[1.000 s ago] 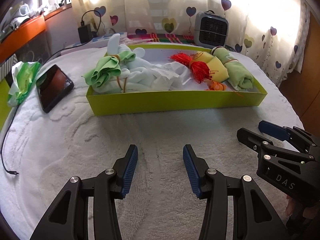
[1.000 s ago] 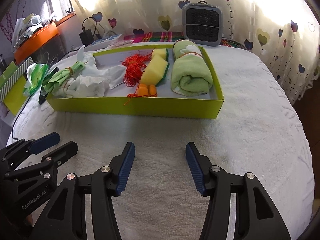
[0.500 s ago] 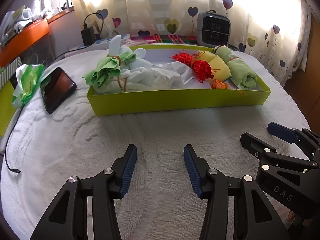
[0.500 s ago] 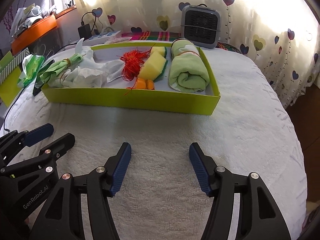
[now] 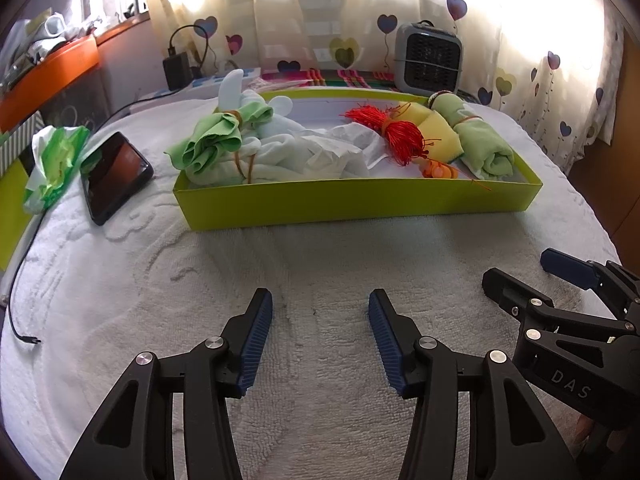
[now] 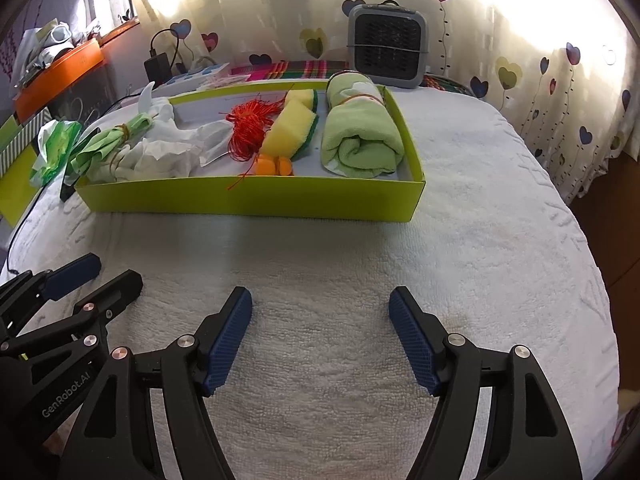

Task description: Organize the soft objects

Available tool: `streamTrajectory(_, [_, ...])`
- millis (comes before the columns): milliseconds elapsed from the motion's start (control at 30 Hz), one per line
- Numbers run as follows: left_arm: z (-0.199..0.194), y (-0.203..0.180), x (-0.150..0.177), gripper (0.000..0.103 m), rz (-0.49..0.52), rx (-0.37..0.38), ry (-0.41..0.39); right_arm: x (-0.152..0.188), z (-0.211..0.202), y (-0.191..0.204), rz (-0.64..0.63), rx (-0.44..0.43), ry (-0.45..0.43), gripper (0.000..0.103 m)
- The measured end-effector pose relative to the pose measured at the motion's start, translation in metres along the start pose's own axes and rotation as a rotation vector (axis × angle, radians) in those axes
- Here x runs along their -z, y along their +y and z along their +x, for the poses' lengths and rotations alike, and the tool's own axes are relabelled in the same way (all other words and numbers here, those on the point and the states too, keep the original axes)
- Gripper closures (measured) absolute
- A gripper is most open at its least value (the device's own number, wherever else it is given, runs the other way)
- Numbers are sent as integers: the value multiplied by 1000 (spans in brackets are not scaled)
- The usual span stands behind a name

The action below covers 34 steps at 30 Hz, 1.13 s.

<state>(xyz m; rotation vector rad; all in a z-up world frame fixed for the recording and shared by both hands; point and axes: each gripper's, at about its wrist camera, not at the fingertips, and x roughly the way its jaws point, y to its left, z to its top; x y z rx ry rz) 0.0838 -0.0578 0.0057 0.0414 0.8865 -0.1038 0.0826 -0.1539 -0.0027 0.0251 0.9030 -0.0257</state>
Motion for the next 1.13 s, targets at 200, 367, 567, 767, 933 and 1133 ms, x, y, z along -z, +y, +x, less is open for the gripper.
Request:
streamTrajectory(200, [0, 0, 0, 54, -1, 1, 0, 0, 0, 0, -3, -3, 2, 29])
streamTrajectory(367, [0, 0, 0, 54, 0, 0, 0, 0, 1, 0, -4, -2, 2, 29])
streamTrajectory(567, [0, 1, 0, 54, 0, 0, 0, 0, 1, 1, -4, -2, 2, 29])
streamTrajectory(767, [0, 1, 0, 54, 0, 1, 0, 0, 1, 1, -4, -2, 2, 29])
streamTrajectory(933, [0, 1, 0, 54, -1, 2, 0, 0, 1, 1, -4, -2, 2, 29])
streamTrajectory(1133, [0, 1, 0, 53, 0, 0, 0, 0, 1, 1, -4, -2, 2, 29])
